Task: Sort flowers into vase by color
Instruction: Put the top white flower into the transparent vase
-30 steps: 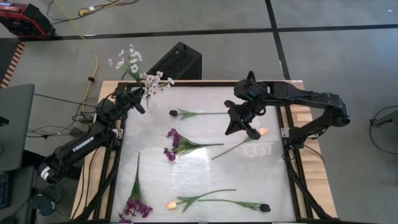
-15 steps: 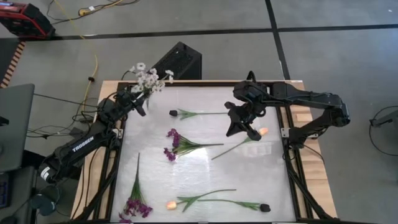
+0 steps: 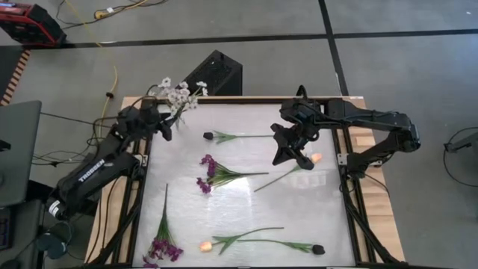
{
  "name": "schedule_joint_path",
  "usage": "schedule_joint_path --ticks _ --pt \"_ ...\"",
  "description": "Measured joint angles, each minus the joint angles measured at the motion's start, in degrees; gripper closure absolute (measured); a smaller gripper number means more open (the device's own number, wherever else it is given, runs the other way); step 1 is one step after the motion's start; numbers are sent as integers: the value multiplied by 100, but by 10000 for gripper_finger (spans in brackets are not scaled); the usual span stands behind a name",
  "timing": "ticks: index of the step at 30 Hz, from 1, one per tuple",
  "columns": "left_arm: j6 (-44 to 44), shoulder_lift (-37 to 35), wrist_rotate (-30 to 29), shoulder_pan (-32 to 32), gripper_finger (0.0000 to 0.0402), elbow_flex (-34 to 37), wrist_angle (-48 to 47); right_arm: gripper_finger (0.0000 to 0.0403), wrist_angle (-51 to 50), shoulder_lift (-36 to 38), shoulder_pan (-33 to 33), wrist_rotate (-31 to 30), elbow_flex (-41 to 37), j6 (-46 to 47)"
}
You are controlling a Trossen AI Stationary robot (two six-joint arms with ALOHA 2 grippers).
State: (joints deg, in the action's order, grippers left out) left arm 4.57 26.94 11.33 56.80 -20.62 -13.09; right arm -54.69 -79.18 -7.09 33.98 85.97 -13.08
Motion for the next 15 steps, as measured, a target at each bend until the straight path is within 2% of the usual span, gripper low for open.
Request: schedule_joint_path --ticks 4,10,15 --pt "214 2 94 0 251 -595 -837 367 93 0 0 0 0 19" --pt "161 2 659 -111 251 -1495 -2256 367 158 0 0 1 2 20" --pt "84 0 672 -453 251 -2133 -3592 367 159 0 0 2 2 18"
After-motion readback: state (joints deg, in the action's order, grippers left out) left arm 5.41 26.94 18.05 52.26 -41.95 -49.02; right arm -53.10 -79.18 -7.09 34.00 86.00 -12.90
